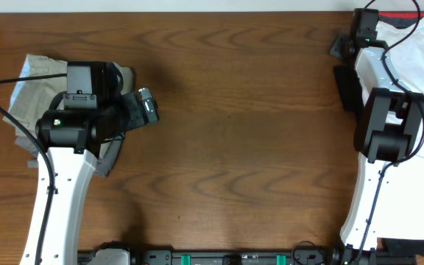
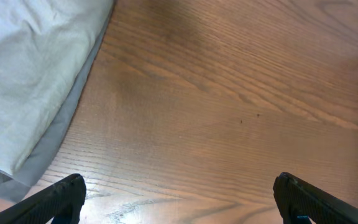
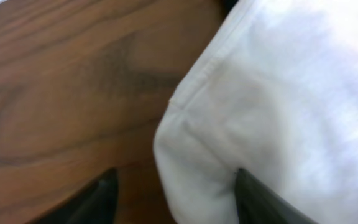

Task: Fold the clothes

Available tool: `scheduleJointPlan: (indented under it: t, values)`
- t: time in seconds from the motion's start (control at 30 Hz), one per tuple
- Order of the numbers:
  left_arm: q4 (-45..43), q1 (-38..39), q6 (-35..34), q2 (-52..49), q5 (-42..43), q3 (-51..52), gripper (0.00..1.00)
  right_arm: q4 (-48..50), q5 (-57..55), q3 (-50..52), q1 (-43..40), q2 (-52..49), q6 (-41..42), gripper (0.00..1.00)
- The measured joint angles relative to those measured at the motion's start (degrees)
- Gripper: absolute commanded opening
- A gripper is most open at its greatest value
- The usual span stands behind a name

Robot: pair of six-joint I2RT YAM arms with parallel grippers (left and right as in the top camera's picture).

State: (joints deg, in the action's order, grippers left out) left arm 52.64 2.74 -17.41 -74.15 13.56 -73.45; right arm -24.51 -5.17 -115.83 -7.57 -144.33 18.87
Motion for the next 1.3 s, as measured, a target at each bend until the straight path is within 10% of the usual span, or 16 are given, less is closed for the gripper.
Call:
scheduleJointPlan:
  t: [0.2,1.3]
  values:
    - [0.39,0.0,-0.39,0.0,0.0,0.0,0.98,-2.05,-2.36,-0.31,-0.31,0.0,-0.02,0.02]
    - [1.84,0.0,-0.42,0.0,0.0,0.0,0.98,-7.8,15.85,-0.46,5.05,19.1,-8.28,0.01]
